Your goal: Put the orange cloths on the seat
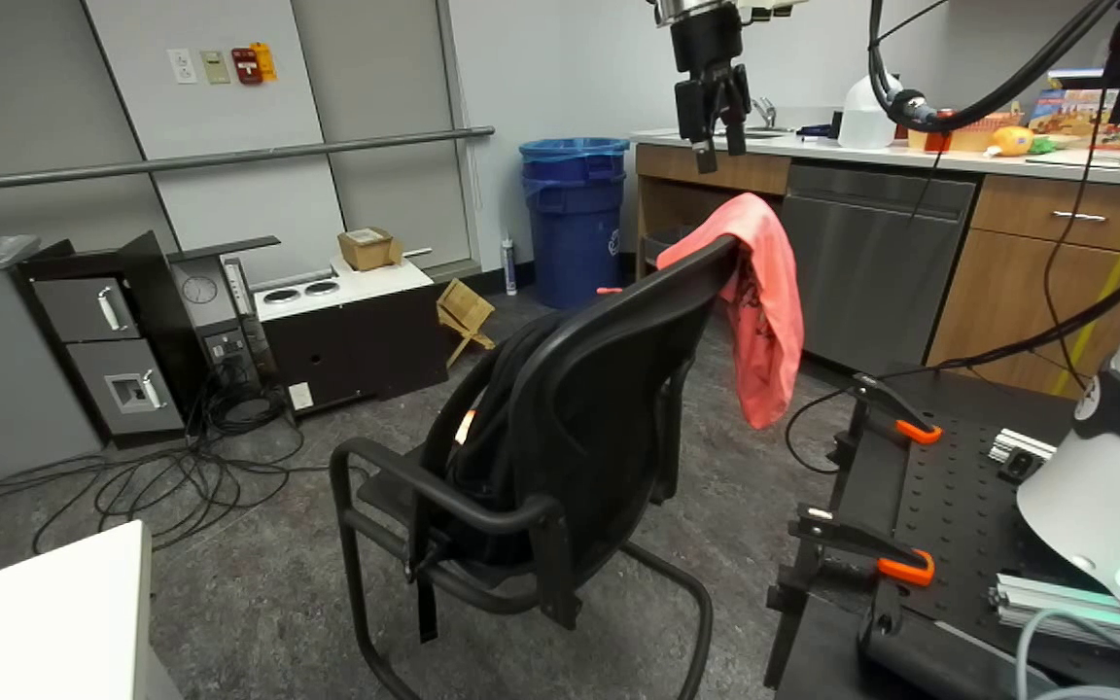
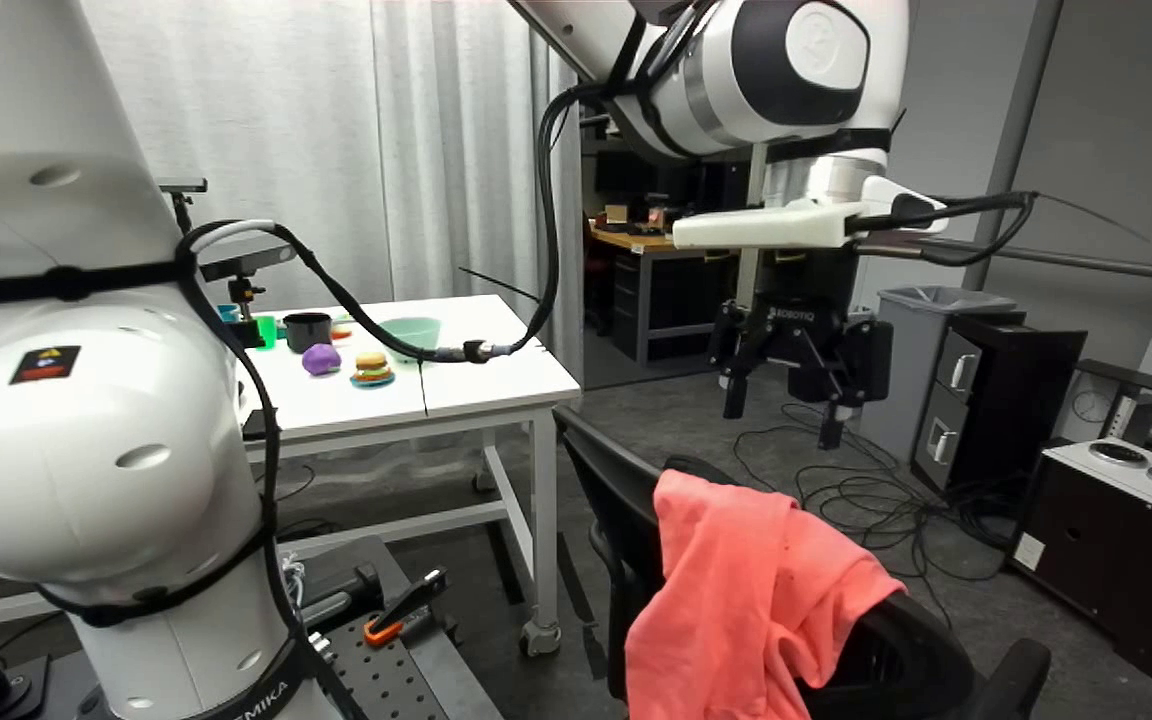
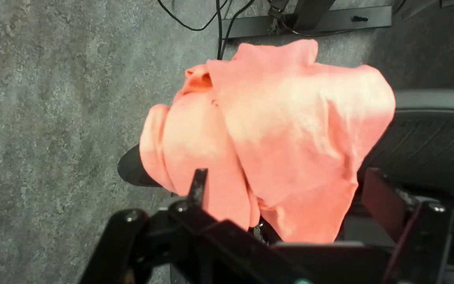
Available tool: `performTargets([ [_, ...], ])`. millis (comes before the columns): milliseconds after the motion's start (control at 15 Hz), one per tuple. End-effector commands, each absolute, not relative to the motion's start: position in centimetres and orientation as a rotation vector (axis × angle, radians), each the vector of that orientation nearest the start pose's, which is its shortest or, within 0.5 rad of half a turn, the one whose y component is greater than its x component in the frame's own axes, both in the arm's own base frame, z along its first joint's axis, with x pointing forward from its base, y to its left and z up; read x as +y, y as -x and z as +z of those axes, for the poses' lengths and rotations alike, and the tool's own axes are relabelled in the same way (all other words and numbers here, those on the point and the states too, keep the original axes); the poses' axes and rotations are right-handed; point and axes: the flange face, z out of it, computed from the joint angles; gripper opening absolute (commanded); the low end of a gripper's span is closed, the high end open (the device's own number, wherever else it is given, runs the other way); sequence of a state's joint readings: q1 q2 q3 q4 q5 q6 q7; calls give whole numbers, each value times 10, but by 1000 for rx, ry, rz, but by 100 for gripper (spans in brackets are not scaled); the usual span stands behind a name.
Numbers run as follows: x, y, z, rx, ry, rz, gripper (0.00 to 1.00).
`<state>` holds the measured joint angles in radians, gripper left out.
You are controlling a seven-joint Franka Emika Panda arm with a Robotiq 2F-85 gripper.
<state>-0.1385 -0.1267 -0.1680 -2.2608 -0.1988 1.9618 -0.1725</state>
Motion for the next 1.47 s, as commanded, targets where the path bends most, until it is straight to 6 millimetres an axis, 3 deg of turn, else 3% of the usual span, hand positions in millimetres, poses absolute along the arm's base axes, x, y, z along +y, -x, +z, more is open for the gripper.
performTargets([
  [0,-169,-432,388,-2,3220,394,100],
  [467,-178,-411,355,-31,3187,495,100],
  [800,-178,-416,348,-46,3210,487,100],
  [867,-178,-418,347,-47,3210,479,75],
  [1000,-177,-419,346,-52,3210,463,68],
  [1400,-176,-420,350,-69,3204,452,20],
])
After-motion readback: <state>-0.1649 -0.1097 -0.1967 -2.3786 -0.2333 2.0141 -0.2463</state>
